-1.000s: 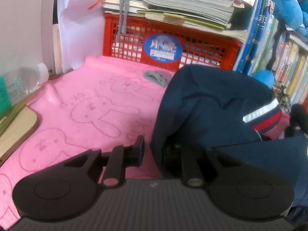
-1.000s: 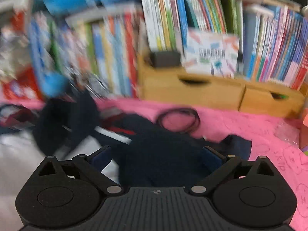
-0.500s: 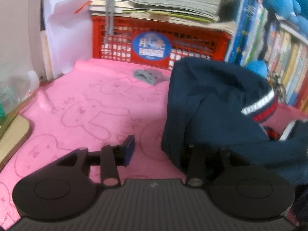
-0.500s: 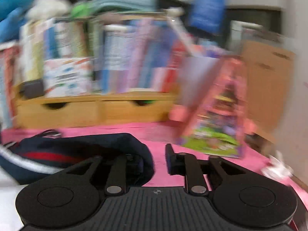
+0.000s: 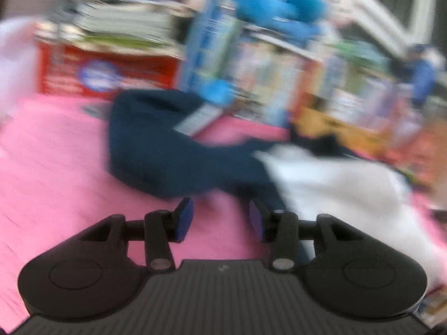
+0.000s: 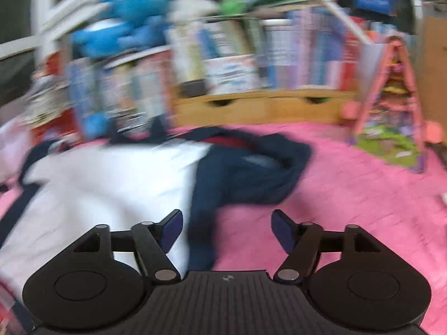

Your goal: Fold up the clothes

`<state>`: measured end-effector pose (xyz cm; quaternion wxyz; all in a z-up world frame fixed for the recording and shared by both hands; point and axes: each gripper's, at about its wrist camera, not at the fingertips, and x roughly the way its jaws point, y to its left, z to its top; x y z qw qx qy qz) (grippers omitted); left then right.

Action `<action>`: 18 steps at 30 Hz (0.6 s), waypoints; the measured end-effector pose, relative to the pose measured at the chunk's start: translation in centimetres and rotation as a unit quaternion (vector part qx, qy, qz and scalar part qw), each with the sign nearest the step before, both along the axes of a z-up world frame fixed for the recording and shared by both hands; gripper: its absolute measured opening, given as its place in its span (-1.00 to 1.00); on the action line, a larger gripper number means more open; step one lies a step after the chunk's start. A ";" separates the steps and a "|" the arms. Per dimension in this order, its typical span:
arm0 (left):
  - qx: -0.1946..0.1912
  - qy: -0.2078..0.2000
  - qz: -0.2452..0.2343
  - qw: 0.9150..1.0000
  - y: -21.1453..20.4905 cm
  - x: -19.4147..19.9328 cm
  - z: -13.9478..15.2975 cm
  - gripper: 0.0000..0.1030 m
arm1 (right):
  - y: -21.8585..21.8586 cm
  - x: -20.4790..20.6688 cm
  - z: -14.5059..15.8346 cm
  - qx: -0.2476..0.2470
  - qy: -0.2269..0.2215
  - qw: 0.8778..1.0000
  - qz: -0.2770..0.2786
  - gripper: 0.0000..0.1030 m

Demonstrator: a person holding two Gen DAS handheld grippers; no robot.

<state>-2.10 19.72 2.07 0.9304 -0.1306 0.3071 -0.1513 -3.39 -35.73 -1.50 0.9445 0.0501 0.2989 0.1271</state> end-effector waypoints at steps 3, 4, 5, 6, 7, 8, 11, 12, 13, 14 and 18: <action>-0.014 0.025 -0.035 0.999 -2.1 -1.5 -0.4 0.27 | 0.9 -1.9 -0.8 0.017 0.017 1.000 0.015 0.57; -0.016 0.034 -0.039 0.999 -2.7 -1.8 -0.6 0.28 | 1.0 -2.3 -1.1 0.024 0.024 0.999 0.016 0.58; -0.017 0.042 -0.040 0.998 -3.1 -2.0 -0.9 0.32 | 1.2 -2.7 -1.4 0.032 0.030 0.999 0.016 0.58; -0.019 0.049 -0.041 0.998 -3.4 -2.1 -1.2 0.39 | 1.3 -3.2 -1.7 0.039 0.037 0.998 0.016 0.58; -0.024 0.058 -0.039 0.997 -3.6 -2.2 -1.6 0.42 | 1.5 -3.5 -1.9 0.044 0.039 0.998 0.020 0.60; -0.033 0.066 -0.039 0.997 -3.9 -2.1 -1.9 0.45 | 1.6 -3.9 -2.2 0.048 0.039 0.998 0.024 0.62; -0.054 0.089 -0.036 0.994 -4.5 -1.6 -2.6 0.46 | 2.1 -4.9 -3.0 0.061 0.041 0.997 0.038 0.81; -0.051 0.093 -0.035 0.994 -4.9 -1.5 -2.8 0.46 | 2.3 -5.2 -3.2 0.065 0.041 0.996 0.042 0.88; -0.047 0.097 -0.033 0.994 -5.3 -1.4 -3.1 0.44 | 2.4 -5.6 -3.5 0.069 0.042 0.996 0.047 0.90; -0.043 0.100 -0.031 0.994 -5.6 -1.3 -3.3 0.17 | 2.8 -5.7 -3.7 0.069 0.044 0.995 0.050 0.90; -0.018 0.084 -0.026 0.996 -6.3 -2.4 -3.2 -0.92 | 4.5 -5.9 -4.3 0.043 0.042 0.997 0.045 0.73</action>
